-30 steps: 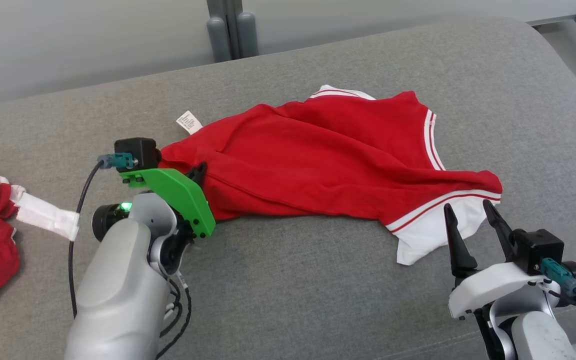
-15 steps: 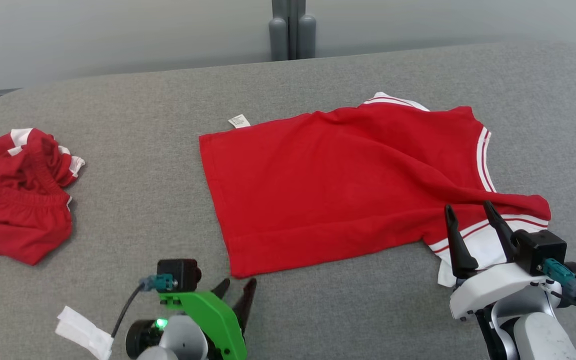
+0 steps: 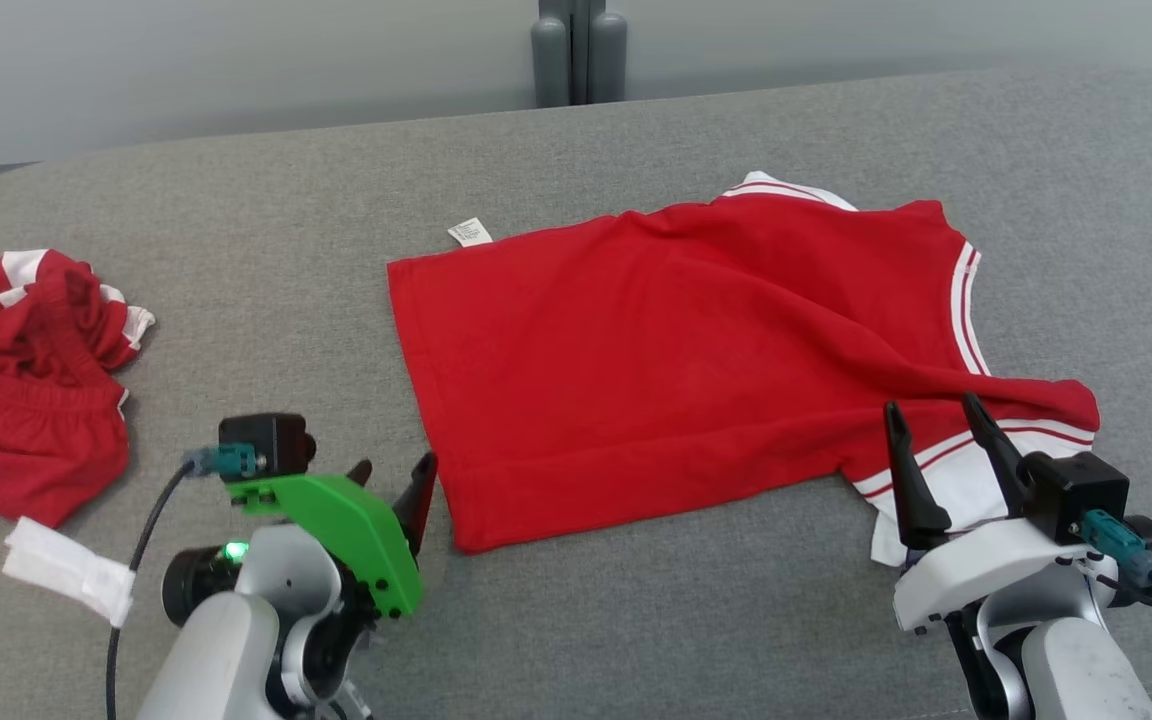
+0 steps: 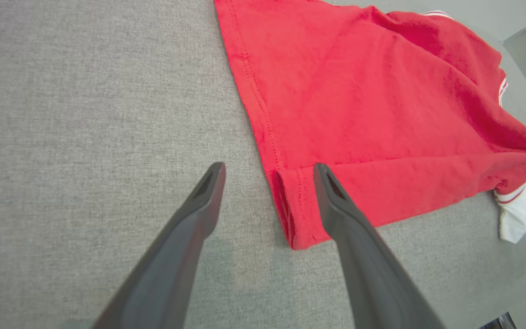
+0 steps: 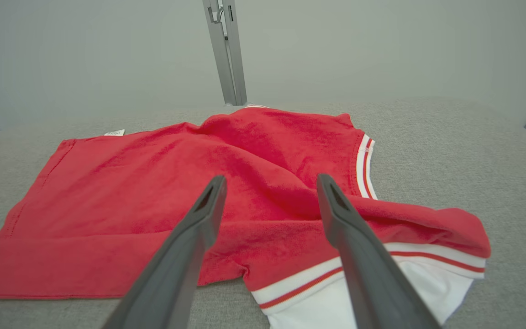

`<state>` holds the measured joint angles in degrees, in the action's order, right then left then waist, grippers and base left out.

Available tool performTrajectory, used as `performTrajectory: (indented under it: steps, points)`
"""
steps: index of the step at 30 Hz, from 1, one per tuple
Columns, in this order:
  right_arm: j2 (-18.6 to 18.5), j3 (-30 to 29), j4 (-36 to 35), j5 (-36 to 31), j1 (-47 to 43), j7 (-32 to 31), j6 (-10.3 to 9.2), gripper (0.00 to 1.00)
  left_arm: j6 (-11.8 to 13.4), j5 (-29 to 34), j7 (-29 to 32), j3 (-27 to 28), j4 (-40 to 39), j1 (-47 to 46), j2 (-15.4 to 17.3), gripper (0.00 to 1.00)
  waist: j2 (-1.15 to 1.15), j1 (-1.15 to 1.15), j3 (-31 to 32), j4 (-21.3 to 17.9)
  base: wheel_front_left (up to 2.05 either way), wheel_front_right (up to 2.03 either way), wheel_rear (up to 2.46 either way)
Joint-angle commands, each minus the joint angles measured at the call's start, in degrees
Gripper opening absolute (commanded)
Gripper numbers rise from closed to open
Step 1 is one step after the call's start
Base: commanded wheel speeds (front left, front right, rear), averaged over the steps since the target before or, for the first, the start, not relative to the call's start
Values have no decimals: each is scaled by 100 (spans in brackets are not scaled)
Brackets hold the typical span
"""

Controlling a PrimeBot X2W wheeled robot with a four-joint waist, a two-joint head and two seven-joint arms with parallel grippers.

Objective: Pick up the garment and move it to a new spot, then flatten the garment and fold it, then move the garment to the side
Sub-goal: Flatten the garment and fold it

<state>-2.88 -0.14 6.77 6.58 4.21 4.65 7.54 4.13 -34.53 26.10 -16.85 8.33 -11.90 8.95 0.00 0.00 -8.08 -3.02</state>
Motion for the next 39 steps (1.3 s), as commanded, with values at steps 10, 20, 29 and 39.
performTrajectory:
  steps: [10,20,29,39]
  points:
    - [-4,164,74,99,275,152,-10,100,113,125,-326,245,2176,-1638,-85,100,0,0,-383,-676,0,0,0]
    - [-3,117,190,141,307,275,-10,100,-42,-53,-346,303,3437,-2085,-116,100,0,0,-512,-970,0,0,0]
    - [-5,158,189,159,345,239,-10,100,-476,-144,-380,111,3621,-2256,-260,0,0,0,-471,-897,0,0,0]
    - [-4,70,142,121,259,150,-10,100,-775,187,-1813,10,3280,-2728,-232,0,0,0,-375,-736,0,0,0]
